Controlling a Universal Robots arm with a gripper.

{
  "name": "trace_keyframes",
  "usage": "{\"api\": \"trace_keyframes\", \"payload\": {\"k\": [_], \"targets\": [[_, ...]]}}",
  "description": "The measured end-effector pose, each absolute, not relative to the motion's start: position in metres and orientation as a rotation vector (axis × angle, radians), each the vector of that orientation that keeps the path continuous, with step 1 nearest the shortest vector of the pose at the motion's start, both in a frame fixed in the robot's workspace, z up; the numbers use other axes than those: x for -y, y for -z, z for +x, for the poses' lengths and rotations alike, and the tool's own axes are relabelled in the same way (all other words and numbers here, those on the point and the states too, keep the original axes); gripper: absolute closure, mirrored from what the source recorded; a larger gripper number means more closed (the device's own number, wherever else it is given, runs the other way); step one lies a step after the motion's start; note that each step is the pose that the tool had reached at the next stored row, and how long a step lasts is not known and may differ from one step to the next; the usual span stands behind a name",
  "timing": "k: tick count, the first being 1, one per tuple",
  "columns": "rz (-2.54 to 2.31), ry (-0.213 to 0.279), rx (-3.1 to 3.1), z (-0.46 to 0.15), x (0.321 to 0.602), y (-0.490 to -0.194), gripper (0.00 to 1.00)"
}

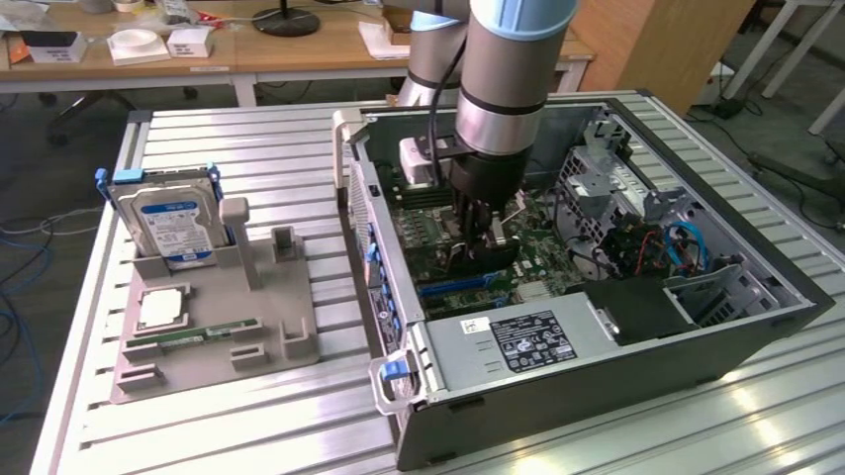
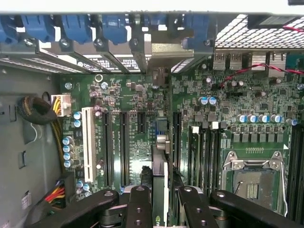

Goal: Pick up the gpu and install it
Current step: 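Insert the gpu into the slot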

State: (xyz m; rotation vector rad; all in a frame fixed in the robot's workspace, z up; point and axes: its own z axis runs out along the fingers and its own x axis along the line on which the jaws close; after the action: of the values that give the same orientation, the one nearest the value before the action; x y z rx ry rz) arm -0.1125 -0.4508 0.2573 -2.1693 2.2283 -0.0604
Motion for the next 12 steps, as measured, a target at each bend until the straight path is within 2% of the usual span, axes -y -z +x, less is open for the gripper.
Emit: {"api": "trace_keyframes", "payload": {"k": [12], "targets": [[-2.169,0.061,-2.228,-0.1132,0.4504,-0.2616,0.74]]}}
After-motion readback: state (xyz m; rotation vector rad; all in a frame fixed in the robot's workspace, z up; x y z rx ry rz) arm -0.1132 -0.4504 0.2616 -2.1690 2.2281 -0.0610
